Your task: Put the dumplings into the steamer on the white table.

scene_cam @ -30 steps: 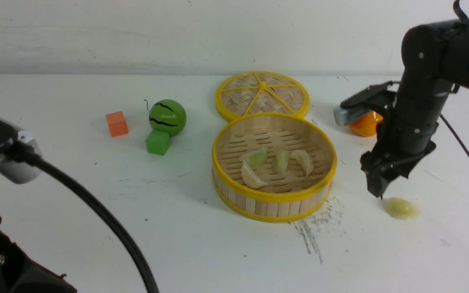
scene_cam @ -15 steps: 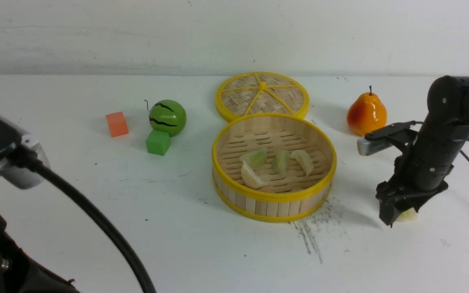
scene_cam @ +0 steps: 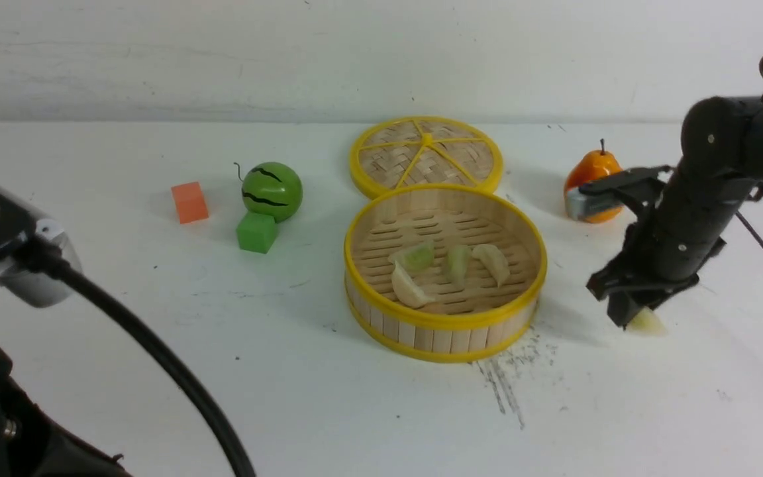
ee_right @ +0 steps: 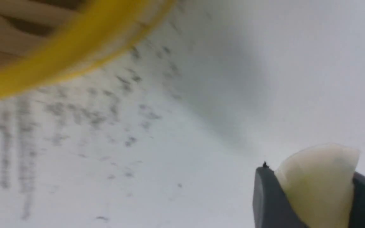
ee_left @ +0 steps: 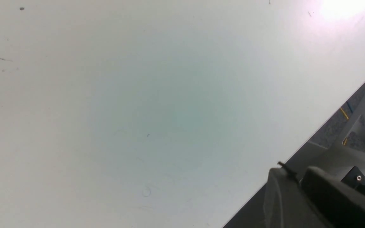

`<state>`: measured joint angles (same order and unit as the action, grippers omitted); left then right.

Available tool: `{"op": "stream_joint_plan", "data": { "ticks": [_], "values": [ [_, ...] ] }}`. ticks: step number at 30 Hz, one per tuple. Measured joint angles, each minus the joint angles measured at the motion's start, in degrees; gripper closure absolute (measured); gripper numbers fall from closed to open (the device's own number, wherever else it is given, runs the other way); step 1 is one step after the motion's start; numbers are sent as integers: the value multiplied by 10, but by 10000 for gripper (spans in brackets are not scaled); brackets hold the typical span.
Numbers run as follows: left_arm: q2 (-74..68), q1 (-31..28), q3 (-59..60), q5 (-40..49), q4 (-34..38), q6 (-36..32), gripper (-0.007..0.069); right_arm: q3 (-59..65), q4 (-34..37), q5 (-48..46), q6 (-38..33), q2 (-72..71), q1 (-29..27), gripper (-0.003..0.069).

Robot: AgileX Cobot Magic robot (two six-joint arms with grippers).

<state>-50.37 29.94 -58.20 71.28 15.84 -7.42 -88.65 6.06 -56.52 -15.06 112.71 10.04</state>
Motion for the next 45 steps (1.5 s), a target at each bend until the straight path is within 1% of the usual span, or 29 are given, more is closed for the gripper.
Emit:
{"op": "stream_joint_plan", "data": {
  "ticks": [4,5,9,12,17,19,22,23,24,26,29,33,36,37,38,40,41,45],
  "values": [
    [1,0,0,-10,1,0,541,-52,21,4,32,-9,63,419],
    [2,0,0,-11,1,0,540,-53,24,6,33,-9,66,419],
    [30,0,0,-25,18,0,536,-67,45,100,64,1,125,419],
    [69,0,0,-20,21,0,536,-67,47,140,79,20,147,419],
    [144,0,3,-3,18,5,534,-67,48,156,89,59,159,418],
    [180,0,17,-1,8,17,533,-67,48,157,106,69,159,395],
    [238,0,52,0,-29,56,533,-67,48,157,139,66,159,291],
    [242,0,54,0,-29,59,533,-67,48,157,139,65,159,291],
    [271,0,73,0,-55,85,533,-67,48,151,151,57,159,237],
    [301,0,92,0,-79,105,533,-67,48,141,154,42,159,207],
    [357,0,123,-2,-117,141,531,-67,57,122,158,-4,159,205],
    [427,0,158,-27,-167,211,532,-62,90,105,151,-94,163,280],
    [476,0,186,-64,-190,252,530,-34,96,116,126,-175,179,393],
    [476,0,186,-64,-190,254,530,-31,96,117,125,-175,179,401],
    [501,0,203,-89,-194,264,530,-1,97,133,114,-226,195,466],
    [513,0,218,-110,-195,273,530,37,97,159,107,-271,211,526],
    [515,0,229,-124,-196,280,530,75,99,189,101,-306,224,573],
    [515,0,253,-148,-196,295,529,191,100,284,75,-415,263,666]
  ]
}}
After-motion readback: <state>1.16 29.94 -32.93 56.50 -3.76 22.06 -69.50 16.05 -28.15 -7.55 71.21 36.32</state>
